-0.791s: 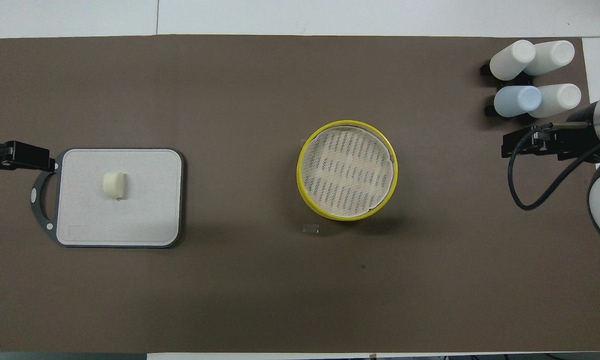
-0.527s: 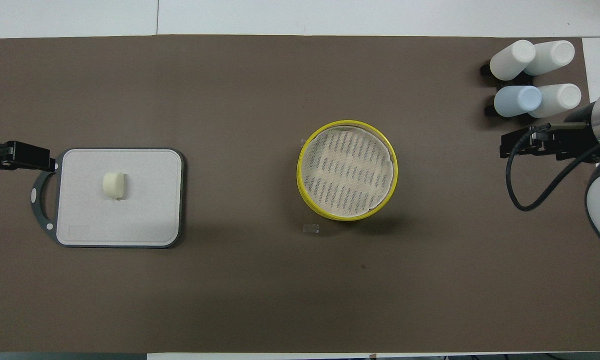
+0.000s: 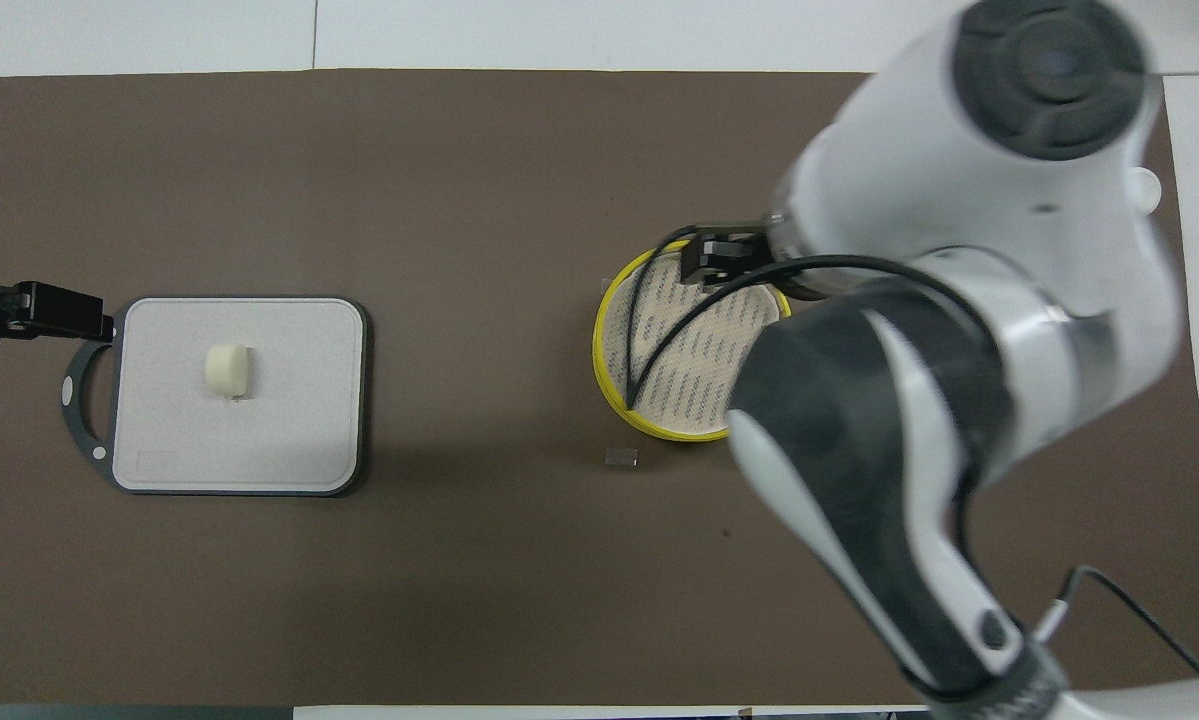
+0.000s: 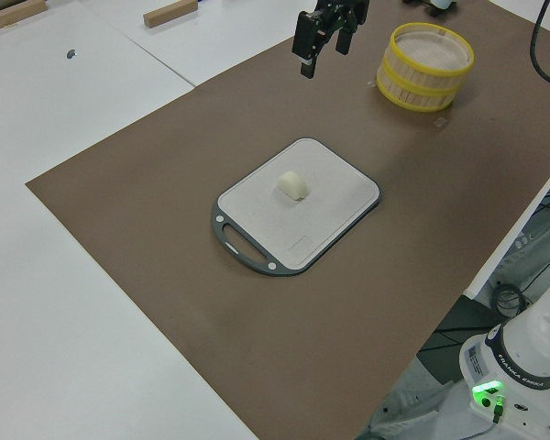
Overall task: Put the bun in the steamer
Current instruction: 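Reach the right gripper to the steamer lid while the left gripper reaches the bun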
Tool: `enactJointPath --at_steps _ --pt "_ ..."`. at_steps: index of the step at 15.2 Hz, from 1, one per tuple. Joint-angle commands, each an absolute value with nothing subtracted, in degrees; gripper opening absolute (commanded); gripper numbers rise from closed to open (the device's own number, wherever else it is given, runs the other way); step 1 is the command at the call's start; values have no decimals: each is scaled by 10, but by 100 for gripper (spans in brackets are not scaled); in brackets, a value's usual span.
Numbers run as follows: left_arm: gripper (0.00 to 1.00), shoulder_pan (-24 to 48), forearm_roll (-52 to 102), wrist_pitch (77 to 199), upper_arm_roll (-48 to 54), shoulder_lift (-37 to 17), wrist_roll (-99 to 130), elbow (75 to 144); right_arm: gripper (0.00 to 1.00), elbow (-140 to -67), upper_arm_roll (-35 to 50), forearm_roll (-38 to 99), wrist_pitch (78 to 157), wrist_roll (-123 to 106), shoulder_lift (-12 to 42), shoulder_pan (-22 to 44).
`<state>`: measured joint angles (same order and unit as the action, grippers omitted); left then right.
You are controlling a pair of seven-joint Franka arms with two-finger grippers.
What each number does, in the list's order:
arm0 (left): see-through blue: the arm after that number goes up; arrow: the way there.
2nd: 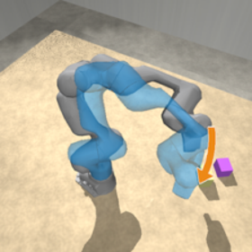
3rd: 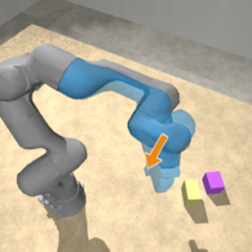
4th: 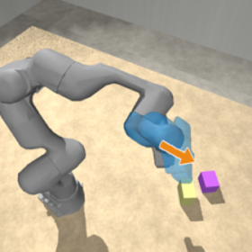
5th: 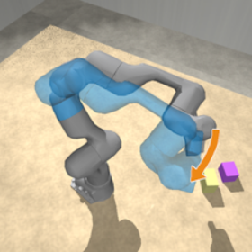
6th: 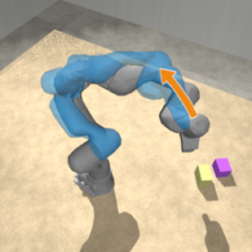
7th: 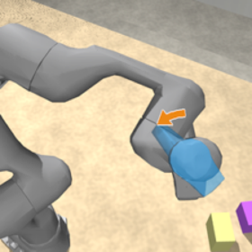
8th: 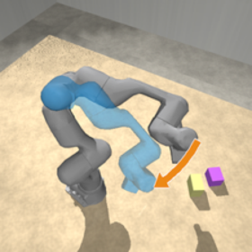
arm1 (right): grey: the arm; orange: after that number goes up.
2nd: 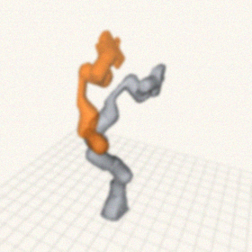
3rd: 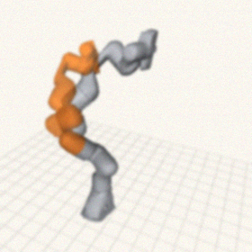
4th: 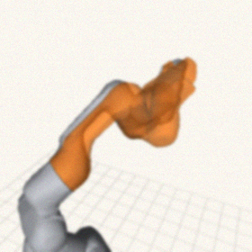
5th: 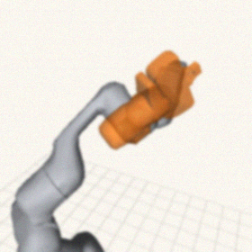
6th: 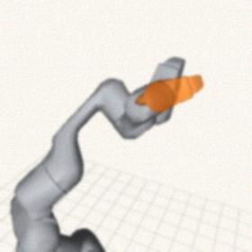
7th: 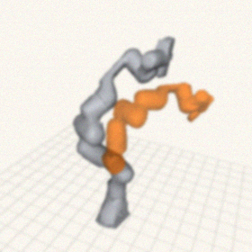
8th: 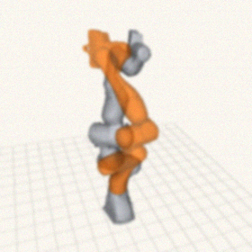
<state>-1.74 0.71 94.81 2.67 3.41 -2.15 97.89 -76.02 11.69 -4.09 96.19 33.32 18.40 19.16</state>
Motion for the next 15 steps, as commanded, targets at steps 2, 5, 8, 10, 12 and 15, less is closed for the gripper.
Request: enactJointPath --at_steps 2,5,8,10,12,15 --pt "100 -17 15 1087 24 79 -18 1133 100 -749 118 -68 1020 427 252 251" --pt "100 -17 15 1192 24 59 -22 1214 100 -855 116 -81 1100 426 244 262" --pt "100 -18 14 1307 24 15 -24 1274 100 -884 118 -91 1124 429 236 264" --pt "100 -21 14 1371 23 -29 -42 1283 100 -909 119 -91 1153 427 230 263" --pt "100 -22 14 1402 23 -47 -48 1288 100 -954 119 -91 1194 427 217 264" --pt "100 -21 14 1416 23 -68 -49 1295 84 -962 120 -84 1202 427 215 264"
